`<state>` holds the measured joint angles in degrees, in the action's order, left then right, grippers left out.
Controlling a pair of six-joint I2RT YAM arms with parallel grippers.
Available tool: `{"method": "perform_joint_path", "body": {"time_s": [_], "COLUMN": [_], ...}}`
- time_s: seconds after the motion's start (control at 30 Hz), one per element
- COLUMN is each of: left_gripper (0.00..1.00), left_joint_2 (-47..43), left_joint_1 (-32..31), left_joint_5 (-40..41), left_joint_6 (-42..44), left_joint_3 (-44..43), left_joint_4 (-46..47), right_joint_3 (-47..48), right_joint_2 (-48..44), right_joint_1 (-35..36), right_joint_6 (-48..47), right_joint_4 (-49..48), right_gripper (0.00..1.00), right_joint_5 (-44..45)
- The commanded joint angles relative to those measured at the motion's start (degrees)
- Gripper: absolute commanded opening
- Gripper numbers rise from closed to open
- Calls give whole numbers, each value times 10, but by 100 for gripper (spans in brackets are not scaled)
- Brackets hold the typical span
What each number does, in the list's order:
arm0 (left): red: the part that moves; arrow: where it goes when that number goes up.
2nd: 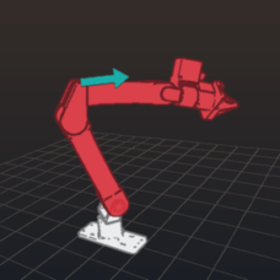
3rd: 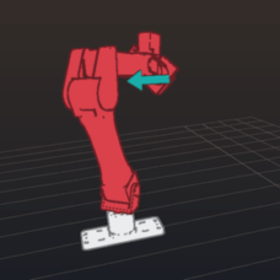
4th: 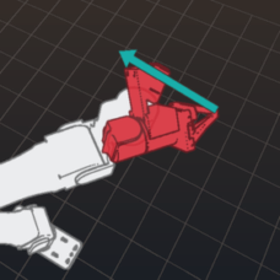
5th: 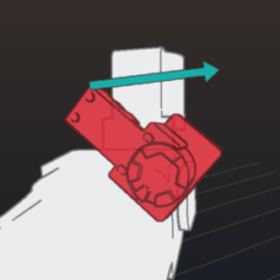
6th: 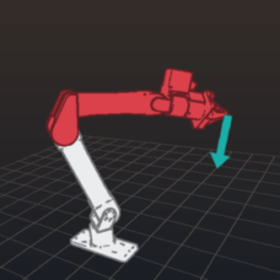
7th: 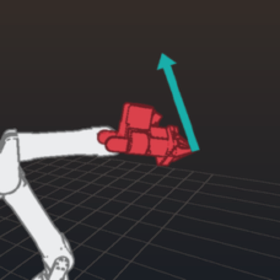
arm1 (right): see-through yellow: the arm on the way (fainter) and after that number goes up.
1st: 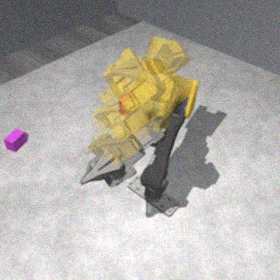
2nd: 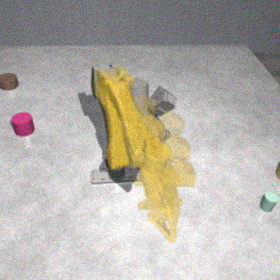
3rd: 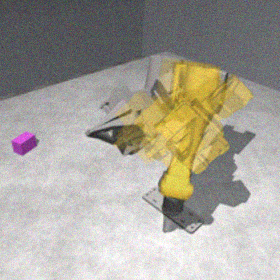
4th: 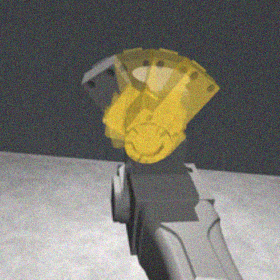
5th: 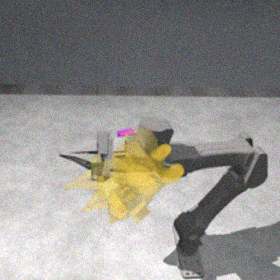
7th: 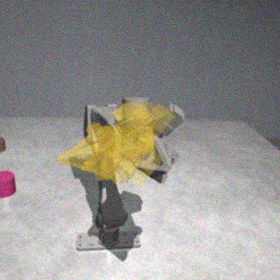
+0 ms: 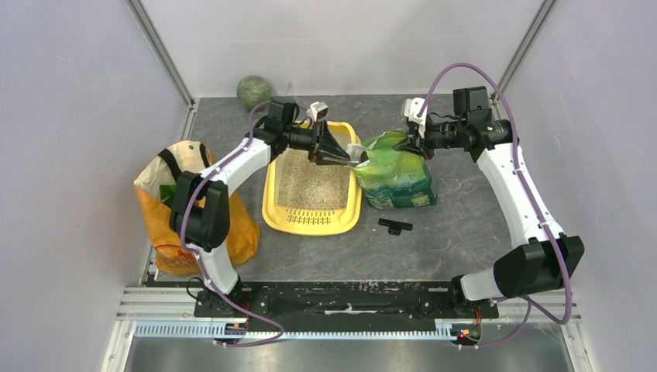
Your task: Fill the litter box with clean litter
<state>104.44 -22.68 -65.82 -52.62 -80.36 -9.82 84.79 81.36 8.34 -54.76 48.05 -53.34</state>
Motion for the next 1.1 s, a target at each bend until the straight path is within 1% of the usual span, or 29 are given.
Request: {"method": "perform_joint_path", "body": {"time_s": [0.0,0.17,0.3,0.73,0.93,1.07], "left_gripper": [2,2,2,2,2,2], "left_joint_2": [-57,-71,-80,-102,-107,-116], "left_joint_1": [23,45,57,108,130,142], "left_joint_5": [-66,-70,-72,-83,-91,-94], "left_joint_6": [-20,-12,12,13,42,74], "left_joint_3": [16,30,36,63,62,63], "left_joint_4": [28,18,-9,-17,-53,-93], "right_joint_3": [36,36,40,43,40,40], "right_joint_2": [-27,-23,-23,-20,-22,-22], "right_joint_1": [-5,-5,-5,-3,-4,-3], "right_joint_6": [-8,-4,1,-2,-4,-5], "right_joint_4": [-52,-57,-61,-60,-60,-58], "right_gripper": [0,0,0,0,0,0], "right_joint_5": [-18,-21,-24,-33,-29,-29]}}
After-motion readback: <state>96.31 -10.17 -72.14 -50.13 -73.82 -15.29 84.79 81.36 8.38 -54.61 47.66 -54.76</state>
